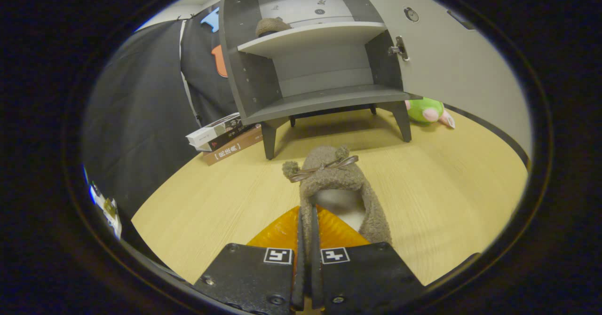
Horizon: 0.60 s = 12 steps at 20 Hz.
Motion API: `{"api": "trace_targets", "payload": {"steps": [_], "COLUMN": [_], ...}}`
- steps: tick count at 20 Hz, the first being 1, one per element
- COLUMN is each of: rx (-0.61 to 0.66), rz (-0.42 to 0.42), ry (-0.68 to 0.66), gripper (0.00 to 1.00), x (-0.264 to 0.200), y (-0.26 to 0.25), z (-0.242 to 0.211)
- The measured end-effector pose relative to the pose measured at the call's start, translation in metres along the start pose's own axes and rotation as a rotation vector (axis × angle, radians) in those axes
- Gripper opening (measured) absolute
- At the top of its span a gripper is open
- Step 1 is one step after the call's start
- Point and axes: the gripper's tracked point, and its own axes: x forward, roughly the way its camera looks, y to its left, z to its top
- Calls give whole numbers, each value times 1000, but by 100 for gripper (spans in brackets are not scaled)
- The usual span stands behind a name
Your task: Open the shoe cabinet door, grab the shoes and put them into the shoe cabinet, then close the shoe cabinet door.
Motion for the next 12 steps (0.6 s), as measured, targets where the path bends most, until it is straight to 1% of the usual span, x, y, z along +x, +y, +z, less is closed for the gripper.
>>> {"api": "trace_targets", "payload": {"steps": [5, 8, 12], "rx": [-49, -83, -93], "rz": [-17, -29, -14], "ry": [-24, -44, -73], "gripper": [9, 9, 9], "x": [-31, -52, -84], "y": [-8, -15, -15], "z": [0, 12, 31]}}
